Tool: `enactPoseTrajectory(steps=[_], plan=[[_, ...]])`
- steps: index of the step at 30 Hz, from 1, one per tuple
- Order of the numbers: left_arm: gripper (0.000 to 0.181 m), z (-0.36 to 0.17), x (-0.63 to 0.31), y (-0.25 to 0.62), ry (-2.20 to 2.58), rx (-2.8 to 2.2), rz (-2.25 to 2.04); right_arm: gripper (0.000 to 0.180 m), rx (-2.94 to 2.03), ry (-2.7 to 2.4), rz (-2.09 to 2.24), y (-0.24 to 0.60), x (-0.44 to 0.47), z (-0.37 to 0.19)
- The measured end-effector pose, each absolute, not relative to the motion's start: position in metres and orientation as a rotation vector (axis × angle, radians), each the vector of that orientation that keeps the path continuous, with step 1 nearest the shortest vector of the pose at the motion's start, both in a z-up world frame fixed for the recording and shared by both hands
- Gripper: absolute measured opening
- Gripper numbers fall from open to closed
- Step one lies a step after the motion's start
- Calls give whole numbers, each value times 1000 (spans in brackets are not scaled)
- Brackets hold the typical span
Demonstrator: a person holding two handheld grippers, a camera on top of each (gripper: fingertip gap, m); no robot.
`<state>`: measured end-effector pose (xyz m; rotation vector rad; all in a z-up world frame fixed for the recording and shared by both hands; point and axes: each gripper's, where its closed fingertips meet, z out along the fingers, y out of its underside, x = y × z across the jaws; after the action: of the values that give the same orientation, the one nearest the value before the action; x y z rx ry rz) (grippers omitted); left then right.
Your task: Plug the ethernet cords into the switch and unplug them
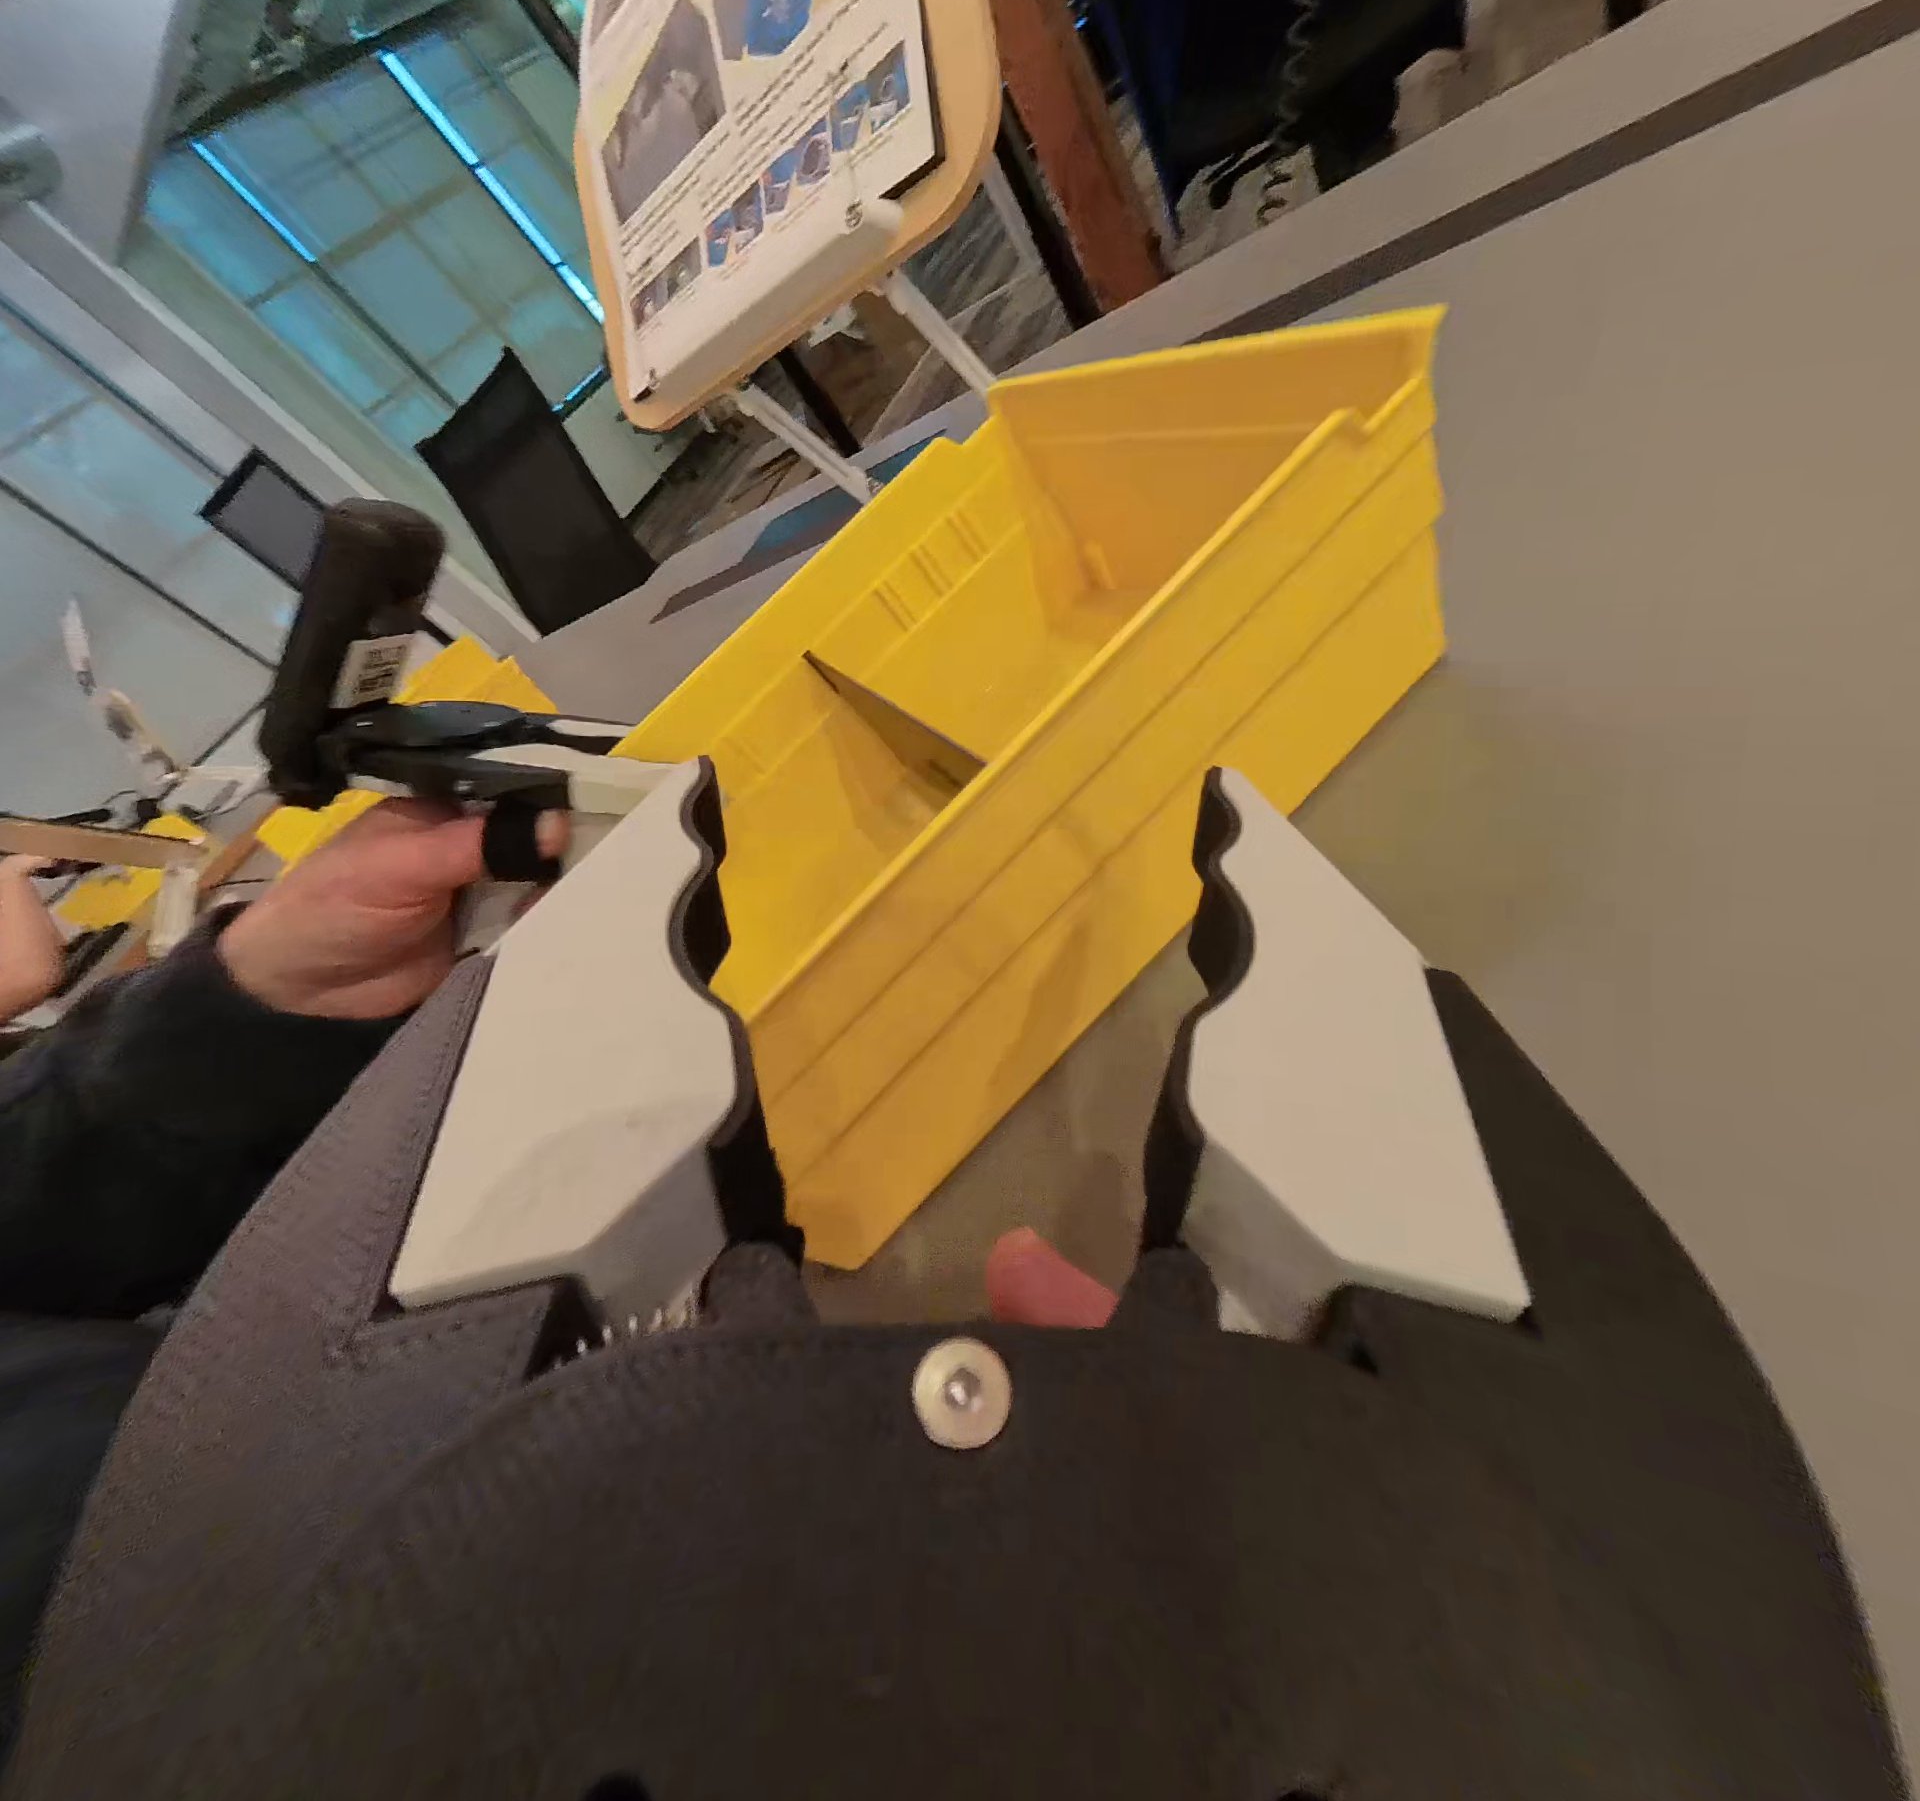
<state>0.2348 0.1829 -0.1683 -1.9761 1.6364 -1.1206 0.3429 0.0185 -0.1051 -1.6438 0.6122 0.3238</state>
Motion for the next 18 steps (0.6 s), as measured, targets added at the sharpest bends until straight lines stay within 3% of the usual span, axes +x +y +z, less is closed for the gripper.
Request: enactPoseTrajectory(steps=[1,7,11,14,18], plan=[[44,-159,229,183,1625,-1945,-1133,91,-1652,605,277,16,343,-101],[50,-101,149,200,1576,-1773,-989,101,-1838,435,18,22,314,-86],[61,-75,45,273,1373,-1828,-602,110,-2009,360,-130,39,299,-111],[63,-75,-58,335,1151,-1965,-324,103,-2090,366,-205,42,307,-132],[73,-123,-173,370,1007,-2238,-69,88,-2146,347,-204,44,318,-144]])
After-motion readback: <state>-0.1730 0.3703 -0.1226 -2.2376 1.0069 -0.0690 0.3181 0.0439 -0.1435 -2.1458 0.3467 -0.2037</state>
